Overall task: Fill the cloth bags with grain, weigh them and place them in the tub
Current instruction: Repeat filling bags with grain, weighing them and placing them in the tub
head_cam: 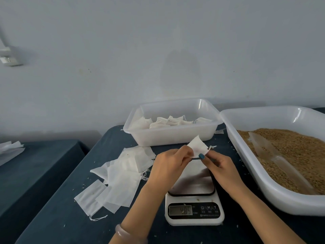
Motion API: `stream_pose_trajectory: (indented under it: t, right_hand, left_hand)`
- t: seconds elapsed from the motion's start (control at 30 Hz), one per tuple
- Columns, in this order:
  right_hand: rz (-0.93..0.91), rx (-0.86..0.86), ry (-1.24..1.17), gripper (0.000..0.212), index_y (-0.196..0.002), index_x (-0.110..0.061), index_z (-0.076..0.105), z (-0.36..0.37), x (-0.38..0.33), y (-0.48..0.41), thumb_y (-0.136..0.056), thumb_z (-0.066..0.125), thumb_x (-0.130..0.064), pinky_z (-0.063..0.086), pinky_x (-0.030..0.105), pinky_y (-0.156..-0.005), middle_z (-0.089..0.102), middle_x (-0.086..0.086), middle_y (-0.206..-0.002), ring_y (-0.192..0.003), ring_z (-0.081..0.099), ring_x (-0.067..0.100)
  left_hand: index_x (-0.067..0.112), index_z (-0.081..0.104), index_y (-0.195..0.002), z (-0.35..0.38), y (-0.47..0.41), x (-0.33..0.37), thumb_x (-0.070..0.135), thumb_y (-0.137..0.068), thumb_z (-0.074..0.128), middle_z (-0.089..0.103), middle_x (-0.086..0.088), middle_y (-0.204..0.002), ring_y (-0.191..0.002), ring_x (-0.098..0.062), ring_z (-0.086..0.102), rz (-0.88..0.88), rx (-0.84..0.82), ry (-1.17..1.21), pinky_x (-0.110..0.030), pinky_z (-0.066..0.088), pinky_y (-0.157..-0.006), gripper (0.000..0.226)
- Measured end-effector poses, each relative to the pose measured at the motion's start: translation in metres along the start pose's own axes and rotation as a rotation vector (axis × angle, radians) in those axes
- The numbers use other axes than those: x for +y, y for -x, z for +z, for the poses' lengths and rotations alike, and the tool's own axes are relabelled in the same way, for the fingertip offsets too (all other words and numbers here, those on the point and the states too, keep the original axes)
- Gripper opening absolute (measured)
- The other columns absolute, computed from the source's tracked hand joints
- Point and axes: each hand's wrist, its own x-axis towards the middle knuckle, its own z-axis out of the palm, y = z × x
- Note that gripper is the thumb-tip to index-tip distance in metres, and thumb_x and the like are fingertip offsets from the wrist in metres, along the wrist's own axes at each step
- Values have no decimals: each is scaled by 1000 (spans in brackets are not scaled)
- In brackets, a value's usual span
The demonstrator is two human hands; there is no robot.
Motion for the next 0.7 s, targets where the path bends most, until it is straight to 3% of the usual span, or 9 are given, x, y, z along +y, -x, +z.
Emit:
stream_pose_trajectory:
  t: [0.1, 0.17, 0.4, 0.5, 0.63, 0.7]
  right_hand:
    - [24, -29, 5, 26, -113, -25, 73, 1, 2, 1, -89, 65, -30, 50, 30, -85, 73, -10, -101, -97, 64, 13]
    - [21, -33, 11, 25, -115, -25, 72, 1, 2, 1, -91, 65, -24, 51, 31, -88, 73, -10, -106, -101, 65, 13]
    - [29, 5, -122, 22, -105, -24, 75, 0, -1, 2, -89, 68, -11, 49, 9, -77, 75, -14, -98, -94, 69, 2]
    - [46, 16, -173, 12, -95, -28, 76, 0, -4, 2, -84, 72, -24, 50, 10, -69, 76, -11, -89, -84, 70, 1]
    - [37, 70, -149, 13, -84, -25, 75, 0, 1, 1, -85, 73, -13, 50, 11, -67, 76, -7, -81, -76, 70, 4]
    - [39, 93, -185, 12, -79, -23, 74, -2, 2, 0, -84, 75, -11, 50, 12, -67, 75, -3, -81, -77, 71, 8]
  left_hand:
    - [15, 65, -101, -1, 0, 5, 28, -94, 66, 72, 1, -85, -76, -22, 69, -19, -14, 1, -40, 55, -63, 14]
    - [16, 65, -97, -1, 1, 9, 26, -91, 70, 72, 4, -84, -75, -19, 69, -24, 4, -1, -38, 55, -61, 13]
    - [15, 63, -91, -3, 0, 12, 24, -86, 75, 69, 4, -78, -72, -20, 68, -53, 40, -18, -38, 53, -56, 15]
    - [12, 64, -88, -4, 0, 15, 20, -85, 75, 67, 0, -72, -64, -22, 64, 31, 70, -120, -37, 50, -48, 14]
    - [10, 62, -79, -2, -2, 16, 11, -80, 78, 57, -1, -63, -55, -23, 52, 175, 121, -255, -35, 44, -40, 17]
    - [10, 62, -82, -1, -1, 17, 18, -82, 78, 61, 1, -69, -60, -21, 56, 204, 123, -222, -33, 46, -43, 18]
